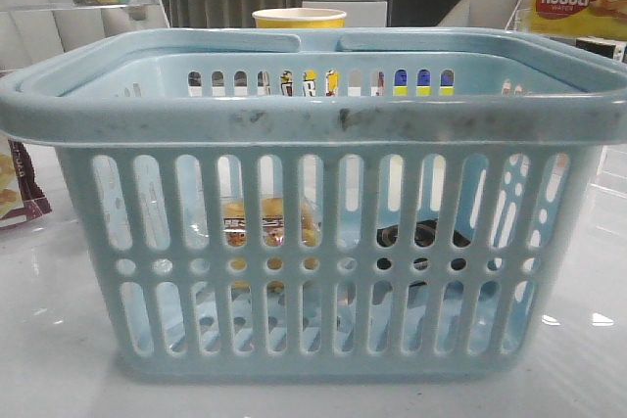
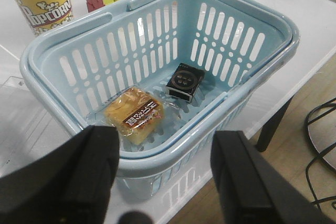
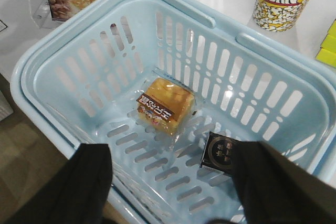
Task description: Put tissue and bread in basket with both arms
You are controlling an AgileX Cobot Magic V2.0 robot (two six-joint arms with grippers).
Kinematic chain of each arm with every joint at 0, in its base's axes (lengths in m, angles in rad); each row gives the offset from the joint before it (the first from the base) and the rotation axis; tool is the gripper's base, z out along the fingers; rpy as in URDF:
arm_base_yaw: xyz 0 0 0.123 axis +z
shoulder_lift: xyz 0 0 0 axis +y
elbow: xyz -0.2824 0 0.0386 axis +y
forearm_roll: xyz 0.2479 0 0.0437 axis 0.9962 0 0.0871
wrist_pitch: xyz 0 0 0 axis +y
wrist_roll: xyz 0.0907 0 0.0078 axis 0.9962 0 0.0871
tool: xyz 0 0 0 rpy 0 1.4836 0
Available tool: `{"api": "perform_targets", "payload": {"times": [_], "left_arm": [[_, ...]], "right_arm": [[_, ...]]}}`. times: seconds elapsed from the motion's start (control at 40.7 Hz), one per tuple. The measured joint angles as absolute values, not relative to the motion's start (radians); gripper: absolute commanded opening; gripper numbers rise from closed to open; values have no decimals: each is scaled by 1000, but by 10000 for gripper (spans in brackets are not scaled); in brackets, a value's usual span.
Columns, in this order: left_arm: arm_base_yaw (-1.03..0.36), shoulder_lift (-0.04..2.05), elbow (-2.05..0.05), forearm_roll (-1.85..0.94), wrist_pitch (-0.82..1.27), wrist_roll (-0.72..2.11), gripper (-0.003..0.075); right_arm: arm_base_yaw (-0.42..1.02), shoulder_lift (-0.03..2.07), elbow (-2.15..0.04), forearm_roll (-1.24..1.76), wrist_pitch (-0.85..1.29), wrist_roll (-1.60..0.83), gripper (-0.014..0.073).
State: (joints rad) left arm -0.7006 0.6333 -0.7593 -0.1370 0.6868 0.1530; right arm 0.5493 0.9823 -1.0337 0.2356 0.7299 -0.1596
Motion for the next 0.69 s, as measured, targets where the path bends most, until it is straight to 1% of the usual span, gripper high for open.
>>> {"api": "perform_targets", "payload": {"times": [0.049,0.172,0.221,0.319,0.344,0.368,0.688], "left_arm": [[-701,633,-758,-137,687,153,323],[-701,633,-758,-137,687,153,199],[-701,633,-758,-137,687,153,153],[-701,633,-758,-136,687,153,91],[-701,633,-758,-134,687,153,92],[-701,633,-758,-133,687,153,93],[-701,633,-758,-127,687,153,93]], "right_arm": [[549,982,-1034,236,737,-160,445],[549,982,-1034,233,747,-160,244],[549,982,-1034,231,749,-161,183],[549,982,-1034,229,752,-161,83],[549,982,-1034,229,751,-161,62],[549,982,-1034,229,752,-161,50],[549,982,-1034,228,756,-161,58]]}}
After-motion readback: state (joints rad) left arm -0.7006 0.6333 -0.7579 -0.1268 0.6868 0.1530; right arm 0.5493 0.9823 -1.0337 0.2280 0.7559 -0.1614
